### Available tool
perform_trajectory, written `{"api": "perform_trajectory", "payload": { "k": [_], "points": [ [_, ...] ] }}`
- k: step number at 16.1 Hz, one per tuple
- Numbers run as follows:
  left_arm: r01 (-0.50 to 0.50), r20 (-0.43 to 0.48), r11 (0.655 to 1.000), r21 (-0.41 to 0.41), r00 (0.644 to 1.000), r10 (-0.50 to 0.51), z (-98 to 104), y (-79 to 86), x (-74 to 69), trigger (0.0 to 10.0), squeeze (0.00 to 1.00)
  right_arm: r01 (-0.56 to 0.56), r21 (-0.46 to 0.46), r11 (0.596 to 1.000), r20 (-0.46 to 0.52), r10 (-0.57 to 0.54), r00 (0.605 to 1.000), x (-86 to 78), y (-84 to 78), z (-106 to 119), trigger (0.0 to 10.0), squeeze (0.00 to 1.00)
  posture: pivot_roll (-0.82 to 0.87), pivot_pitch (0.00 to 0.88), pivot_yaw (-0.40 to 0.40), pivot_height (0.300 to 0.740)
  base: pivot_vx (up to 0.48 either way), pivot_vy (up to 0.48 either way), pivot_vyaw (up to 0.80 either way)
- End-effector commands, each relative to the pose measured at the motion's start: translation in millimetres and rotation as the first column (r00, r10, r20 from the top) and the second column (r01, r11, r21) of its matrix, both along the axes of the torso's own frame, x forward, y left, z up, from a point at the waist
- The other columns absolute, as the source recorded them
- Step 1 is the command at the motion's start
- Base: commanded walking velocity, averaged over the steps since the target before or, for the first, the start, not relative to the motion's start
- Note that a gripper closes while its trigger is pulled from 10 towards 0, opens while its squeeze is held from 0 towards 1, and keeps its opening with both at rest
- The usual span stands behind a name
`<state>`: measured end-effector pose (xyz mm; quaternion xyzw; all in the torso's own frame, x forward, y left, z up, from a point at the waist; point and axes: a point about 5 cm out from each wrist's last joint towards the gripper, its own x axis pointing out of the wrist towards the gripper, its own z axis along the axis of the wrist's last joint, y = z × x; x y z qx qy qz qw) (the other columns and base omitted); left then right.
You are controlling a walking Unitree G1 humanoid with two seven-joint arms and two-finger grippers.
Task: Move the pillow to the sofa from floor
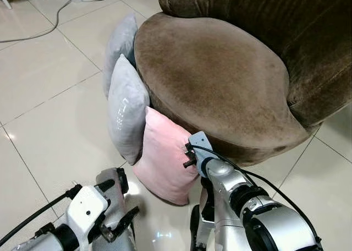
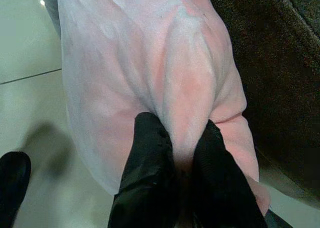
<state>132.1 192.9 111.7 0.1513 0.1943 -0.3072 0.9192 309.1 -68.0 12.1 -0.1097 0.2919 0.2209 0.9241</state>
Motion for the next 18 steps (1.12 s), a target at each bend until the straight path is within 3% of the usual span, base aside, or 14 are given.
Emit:
{"api": "perform_trajectory", "payload": {
  "k": [1,4,8,10,12,14,16,17,18],
  "points": [
    [-0.002,-0.006,1.000,0.001,1.000,0.002,-1,-1.8,-1.9,10.0,0.55,-0.021,0.011,1.000,-0.046,0.021,0.999,-9.5,-1.2,-10,0.0,0.00,0.20,0.174,-0.079,0.500,0.000,0.000,0.00],
    [-0.019,0.031,1.000,-0.002,0.999,0.019,-2,-3.2,4.2,10.0,0.55,-0.137,0.082,0.987,-0.076,0.143,0.987,-13.9,-7.0,-12,0.0,0.00,0.19,0.137,-0.079,0.500,0.000,0.000,0.00],
    [-0.075,0.130,0.997,-0.006,0.989,0.075,0,-0.6,24.4,10.0,0.54,-0.186,0.196,0.963,-0.002,0.190,0.982,-15.6,-50.6,3,0.0,0.00,0.15,0.047,-0.068,0.500,0.000,0.000,0.00],
    [-0.131,0.201,0.991,-0.020,0.971,0.132,3,0.7,38.8,10.0,0.55,-0.176,0.333,0.926,0.127,0.141,0.982,-23.1,-78.8,45,0.0,0.00,0.13,0.000,-0.048,0.500,0.000,0.000,0.00],
    [-0.160,0.233,0.986,-0.042,0.958,0.165,5,0.6,45.5,10.0,0.55,-0.198,0.384,0.902,0.223,0.118,0.968,-26.8,-92.2,76,0.0,0.00,0.11,0.000,-0.034,0.500,0.000,0.000,0.00],
    [-0.173,0.264,0.982,-0.072,0.946,0.186,10,-2.4,51.5,10.0,0.55,-0.243,0.459,0.854,0.352,0.076,0.933,-28.8,-106.6,124,0.0,0.00,0.10,0.000,-0.021,0.500,0.000,0.000,0.00],
    [-0.186,0.308,0.977,-0.101,0.928,0.208,15,-7.4,62.0,10.0,0.55,-0.329,0.531,0.781,0.512,0.013,0.859,-30.9,-117.0,191,0.0,0.00,0.09,0.000,-0.015,0.500,0.000,0.000,0.00],
    [-0.192,0.321,0.975,-0.109,0.922,0.217,17,-8.9,65.7,10.0,0.55,-0.350,0.543,0.764,0.567,-0.025,0.823,-28.8,-119.3,213,0.0,0.00,0.09,0.000,-0.016,0.500,0.000,0.000,0.00],
    [-0.198,0.343,0.973,-0.119,0.911,0.227,20,-10.3,69.3,10.0,0.54,-0.318,0.549,0.773,0.616,-0.117,0.779,-19.8,-125.3,238,0.0,0.00,0.09,0.000,-0.021,0.500,0.000,0.000,0.00]
  ]
}}
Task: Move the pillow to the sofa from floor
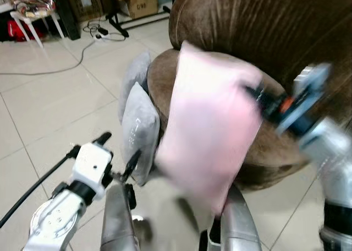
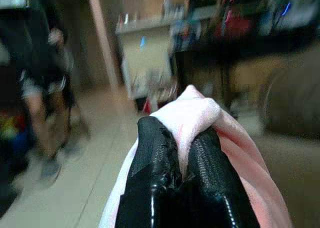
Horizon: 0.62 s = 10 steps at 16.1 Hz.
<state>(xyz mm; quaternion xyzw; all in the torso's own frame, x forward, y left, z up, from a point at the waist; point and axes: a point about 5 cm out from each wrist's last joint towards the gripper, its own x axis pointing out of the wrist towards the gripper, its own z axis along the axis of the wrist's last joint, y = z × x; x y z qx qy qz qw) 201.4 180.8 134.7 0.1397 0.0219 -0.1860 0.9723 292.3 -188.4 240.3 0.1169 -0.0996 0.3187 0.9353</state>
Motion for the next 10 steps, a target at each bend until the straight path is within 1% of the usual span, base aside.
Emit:
{"api": "perform_trajectory", "payload": {
  "k": [1,2,3,4,5,6,7,8,9,10],
  "points": [
    [-0.017,0.005,1.000,0.011,1.000,0.017,0,1.4,1.3,10.0,0.55,0.066,0.037,0.997,0.068,-0.069,0.995,0.2,-7.6,21,0.0,0.00,0.09,0.000,-0.022,0.500,0.000,0.000,0.00],
    [-0.029,0.034,1.000,0.007,0.999,0.029,6,1.4,4.4,10.0,0.55,0.130,0.045,0.990,0.104,-0.134,0.985,4.8,-9.1,38,0.0,0.00,0.10,0.000,-0.030,0.500,0.000,0.000,0.00],
    [-0.033,0.049,0.999,0.005,0.998,0.032,10,1.4,5.7,10.0,0.55,0.158,0.004,0.987,0.113,-0.158,0.981,6.0,-6.2,41,0.0,0.00,0.10,0.000,-0.032,0.500,0.000,0.000,0.00],
    [-0.052,0.068,0.999,0.007,0.996,0.052,13,2.2,10.0,10.0,0.54,0.189,-0.093,0.977,0.112,-0.179,0.978,8.3,3.8,34,0.0,0.00,0.10,0.000,-0.044,0.500,0.000,0.000,0.00],
    [-0.087,0.093,0.996,0.003,0.992,0.086,16,3.4,13.6,10.0,0.54,0.271,-0.160,0.949,0.064,-0.264,0.962,12.2,16.2,13,0.0,0.00,0.10,0.000,-0.047,0.500,0.000,0.000,0.00],
    [-0.122,0.102,0.993,-0.005,0.987,0.121,17,4.3,15.6,10.0,0.54,0.370,-0.179,0.912,0.020,-0.372,0.928,16.5,20.4,-4,0.0,0.00,0.10,0.000,-0.046,0.500,0.000,0.000,0.00],
    [-0.133,0.102,0.991,-0.024,0.986,0.135,17,3.2,17.6,10.0,0.54,0.412,-0.206,0.888,-0.016,-0.424,0.906,18.9,26.3,-19,0.0,0.00,0.10,0.000,-0.046,0.500,0.000,0.000,0.00],
    [-0.135,0.104,0.991,-0.023,0.985,0.137,17,1.1,20.3,10.0,0.54,0.449,-0.223,0.865,-0.041,-0.468,0.883,21.9,31.5,-29,0.0,0.00,0.10,0.000,-0.046,0.500,0.000,0.000,0.00],
    [-0.140,0.104,0.990,-0.018,0.985,0.141,16,-0.2,23.9,10.0,0.54,0.464,-0.285,0.839,-0.053,-0.497,0.866,27.4,39.6,-42,3.7,0.00,0.10,0.000,-0.052,0.500,0.000,0.000,0.00],
    [-0.151,0.106,0.988,-0.017,0.983,0.152,16,0.0,26.9,10.0,0.54,0.457,-0.307,0.835,-0.077,-0.501,0.862,32.8,46.0,-48,10.0,0.00,0.10,0.000,-0.057,0.500,0.000,0.000,0.00]
  ]
}}
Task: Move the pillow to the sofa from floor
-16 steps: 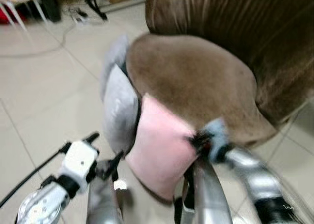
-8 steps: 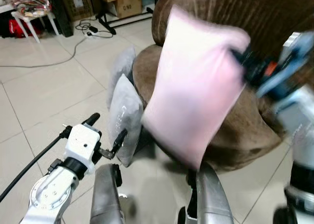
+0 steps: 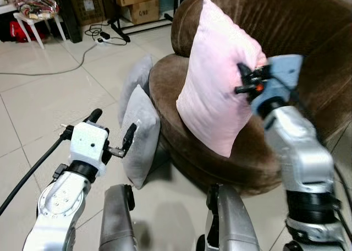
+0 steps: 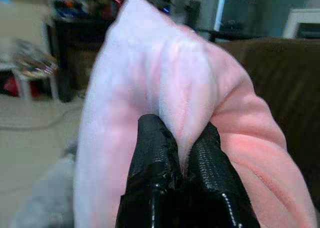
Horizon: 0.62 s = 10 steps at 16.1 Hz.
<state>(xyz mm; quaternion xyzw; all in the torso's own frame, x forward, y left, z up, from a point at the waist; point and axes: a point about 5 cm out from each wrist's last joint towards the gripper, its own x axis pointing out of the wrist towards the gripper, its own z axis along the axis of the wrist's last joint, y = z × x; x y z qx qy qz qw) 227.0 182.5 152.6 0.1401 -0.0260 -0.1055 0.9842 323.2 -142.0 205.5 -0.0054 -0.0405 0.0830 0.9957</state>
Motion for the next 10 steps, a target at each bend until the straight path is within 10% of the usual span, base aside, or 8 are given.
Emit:
{"api": "perform_trajectory", "payload": {
  "k": [1,10],
  "points": [
    [-0.013,-0.005,1.000,0.003,1.000,0.013,-1,-1.4,2.4,10.0,0.54,-0.006,-0.009,1.000,-0.076,0.005,0.997,4.7,4.8,-15,10.0,0.00,0.10,0.000,-0.060,0.500,0.000,0.000,0.00],
    [-0.093,0.030,0.996,0.009,0.995,0.092,8,-0.5,10.2,10.0,0.51,0.034,0.088,0.996,-0.087,-0.026,0.996,-12.6,4.5,-28,10.0,0.00,0.11,0.000,-0.083,0.570,0.000,0.000,0.00]
  ]
}}
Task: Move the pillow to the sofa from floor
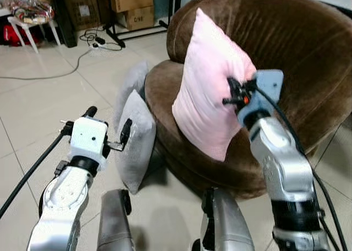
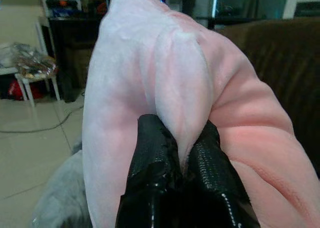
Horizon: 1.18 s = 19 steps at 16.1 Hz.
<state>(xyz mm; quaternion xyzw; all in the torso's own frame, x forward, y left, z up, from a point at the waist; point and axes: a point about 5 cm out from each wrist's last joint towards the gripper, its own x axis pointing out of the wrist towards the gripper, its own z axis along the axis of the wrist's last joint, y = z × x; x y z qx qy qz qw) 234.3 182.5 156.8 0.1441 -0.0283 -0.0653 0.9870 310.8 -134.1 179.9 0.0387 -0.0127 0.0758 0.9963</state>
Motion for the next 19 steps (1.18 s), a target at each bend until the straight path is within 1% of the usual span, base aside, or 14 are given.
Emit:
{"api": "perform_trajectory", "payload": {
  "k": [1,4,5,7,10,11,16,17,18,19],
  "points": [
    [-0.013,0.015,1.000,0.012,1.000,0.013,3.4,-0.9,3.4,10.0,0.51,0.021,0.004,1.000,-0.025,-0.021,0.999,-0.7,-3.8,-3.1,10.0,0.00,0.11,0.000,-0.083,0.575,0.000,0.000,0.00],
    [-0.012,0.018,1.000,0.027,1.000,0.011,5.0,-4.3,6.3,10.0,0.51,0.033,0.040,0.999,-0.025,-0.032,0.999,-4.4,-3.1,-4.1,10.0,0.00,0.11,0.000,-0.076,0.610,0.000,0.000,0.00],
    [-0.016,0.018,0.999,0.028,1.000,0.015,4.6,-4.0,6.5,10.0,0.51,0.017,0.070,0.997,-0.036,-0.014,0.999,-5.9,-1.1,-4.6,10.0,0.00,0.11,0.000,-0.076,0.625,0.000,0.000,0.00],
    [-0.024,0.020,0.999,0.028,1.000,0.023,4.6,-4.1,7.4,10.0,0.51,-0.003,0.081,0.997,-0.044,0.007,0.999,-6.9,1.1,-4.2,10.0,0.00,0.11,0.000,-0.073,0.645,0.000,0.000,0.00],
    [-0.029,0.021,0.999,0.028,0.999,0.029,5.0,-3.8,8.3,10.0,0.51,0.003,0.114,0.993,-0.043,0.001,0.999,-7.2,1.7,-2.8,10.0,0.00,0.11,0.000,-0.070,0.670,0.000,0.000,0.00],
    [-0.032,0.022,0.999,0.028,0.999,0.031,5.3,-3.7,8.9,10.0,0.51,0.002,0.131,0.991,-0.042,0.004,0.999,-7.7,2.3,-1.7,10.0,0.00,0.11,0.000,-0.068,0.685,0.000,0.000,0.00],
    [-0.026,0.030,0.999,0.026,0.999,0.025,6.6,-5.6,11.7,10.0,0.51,0.005,0.148,0.989,-0.034,0.000,0.999,-7.7,2.0,1.2,10.0,0.00,0.10,0.000,-0.064,0.720,0.000,0.000,0.00],
    [-0.024,0.040,1.000,0.019,0.999,0.023,7.7,-6.3,12.4,10.0,0.51,0.019,0.156,0.988,-0.029,-0.014,0.999,-7.1,1.0,2.3,10.0,0.00,0.10,0.000,-0.064,0.730,0.000,0.000,0.00],
    [-0.024,0.041,1.000,0.014,0.999,0.024,8.1,-6.5,12.7,10.0,0.50,0.023,0.153,0.988,-0.028,-0.019,0.999,-6.6,0.5,2.7,10.0,0.00,0.10,0.000,-0.064,0.735,0.000,0.000,0.00],
    [-0.026,0.046,1.000,0.011,0.999,0.026,9.1,-6.4,13.0,10.0,0.45,0.035,0.116,0.993,-0.039,-0.030,0.999,-5.5,-0.2,0.9,10.0,0.00,0.10,0.000,-0.063,0.735,0.000,0.000,0.00]
  ]
}}
